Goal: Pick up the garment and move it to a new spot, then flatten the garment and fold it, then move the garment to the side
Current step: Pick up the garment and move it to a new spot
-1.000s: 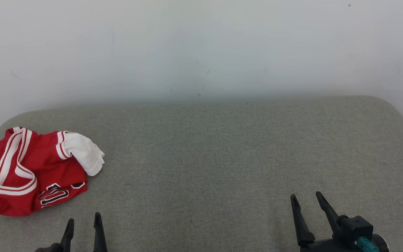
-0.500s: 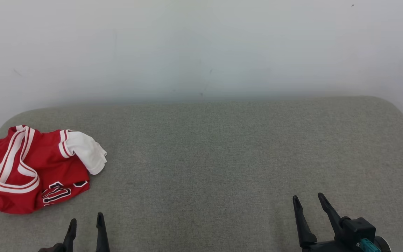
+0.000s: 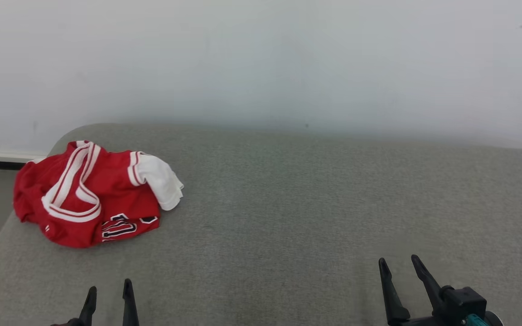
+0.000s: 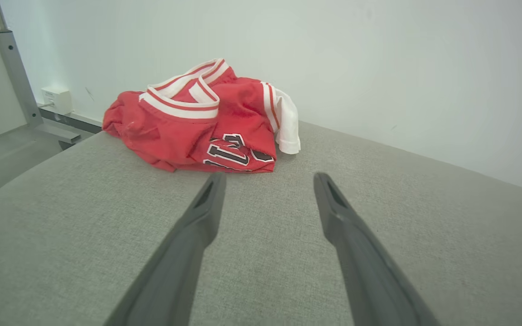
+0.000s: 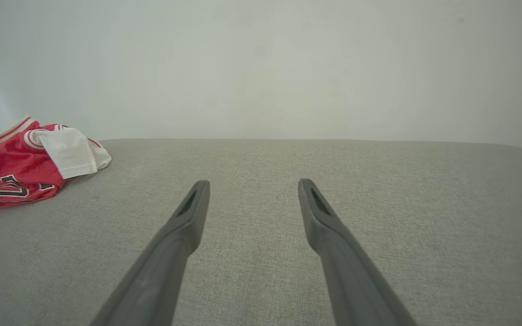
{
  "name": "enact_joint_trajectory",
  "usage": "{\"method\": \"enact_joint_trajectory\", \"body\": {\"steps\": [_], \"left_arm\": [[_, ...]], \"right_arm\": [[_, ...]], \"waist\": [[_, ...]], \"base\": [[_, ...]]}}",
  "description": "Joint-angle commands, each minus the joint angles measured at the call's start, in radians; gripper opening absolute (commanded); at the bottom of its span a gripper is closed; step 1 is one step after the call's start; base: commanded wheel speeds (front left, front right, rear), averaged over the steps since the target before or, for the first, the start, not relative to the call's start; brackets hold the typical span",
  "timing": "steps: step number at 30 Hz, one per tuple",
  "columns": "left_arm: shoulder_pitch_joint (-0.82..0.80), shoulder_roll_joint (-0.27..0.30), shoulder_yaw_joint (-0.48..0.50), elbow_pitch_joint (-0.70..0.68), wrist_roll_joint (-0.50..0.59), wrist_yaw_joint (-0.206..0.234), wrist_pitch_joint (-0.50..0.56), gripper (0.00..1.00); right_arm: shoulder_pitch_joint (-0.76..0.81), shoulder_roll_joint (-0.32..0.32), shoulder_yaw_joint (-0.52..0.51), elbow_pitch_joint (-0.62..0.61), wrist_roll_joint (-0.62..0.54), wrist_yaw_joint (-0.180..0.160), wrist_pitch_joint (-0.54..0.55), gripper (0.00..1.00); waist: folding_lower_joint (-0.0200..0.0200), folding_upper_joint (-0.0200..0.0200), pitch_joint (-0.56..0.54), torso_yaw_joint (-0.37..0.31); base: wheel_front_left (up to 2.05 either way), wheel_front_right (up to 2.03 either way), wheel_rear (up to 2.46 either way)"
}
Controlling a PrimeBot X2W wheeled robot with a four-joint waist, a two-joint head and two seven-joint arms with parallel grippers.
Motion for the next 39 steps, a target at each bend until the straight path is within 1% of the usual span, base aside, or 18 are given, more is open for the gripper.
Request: {"method": "enact_joint_trajectory", "body": {"steps": [1, 11, 17, 24, 33, 35, 38, 39], "left_arm": [[0.013, 0.008, 0.004, -0.001, 0.007, 0.0, -0.001, 1.0], [0.031, 0.032, 0.007, -0.006, 0.01, 0.004, 0.001, 1.0], [0.038, 0.045, 0.011, -0.02, 0.006, 0.011, 0.007, 1.0], [0.055, 0.044, 0.031, -0.046, -0.009, 0.026, 0.004, 1.0], [0.063, 0.043, 0.035, -0.054, -0.016, 0.035, 0.002, 1.0], [0.047, 0.041, 0.037, -0.048, -0.033, 0.028, 0.014, 1.0], [0.001, 0.057, 0.033, -0.027, -0.057, 0.007, 0.058, 1.0], [0.001, 0.057, 0.033, -0.027, -0.057, 0.007, 0.058, 1.0]], "right_arm": [[0.012, -0.001, 0.003, 0.003, 0.009, -0.002, -0.006, 1.0], [0.002, -0.001, 0.025, 0.024, 0.033, -0.002, -0.021, 1.0], [-0.004, -0.001, 0.043, 0.039, 0.051, -0.002, -0.031, 1.0], [-0.045, -0.001, 0.078, 0.06, 0.054, -0.002, -0.037, 1.0], [-0.054, -0.001, 0.085, 0.074, 0.054, -0.002, -0.041, 1.0], [-0.043, -0.001, 0.08, 0.075, 0.056, -0.002, -0.043, 1.0], [-0.031, -0.001, 0.068, 0.073, 0.049, -0.002, -0.044, 1.0], [-0.031, -0.001, 0.068, 0.073, 0.049, -0.002, -0.044, 1.0]], "waist": [[0.0, -0.0001, -0.008, 0.078], [0.0, -0.0001, -0.018, 0.249], [0.0, -0.0001, -0.016, 0.323], [0.0, -0.0001, 0.003, 0.34], [0.0, -0.0001, 0.008, 0.344], [0.0, -0.0001, 0.01, 0.345], [0.0, -0.0001, 0.015, 0.348], [0.0, -0.0001, 0.015, 0.348]], "base": [[0.0, 0.0, 0.0], [0.0, 0.0, 0.0], [0.0, 0.0, 0.0], [0.0, 0.0, 0.0], [0.0, 0.0, 0.0], [0.0, 0.0, 0.0], [0.0, 0.0, 0.0], [0.0, 0.0, 0.0]]}}
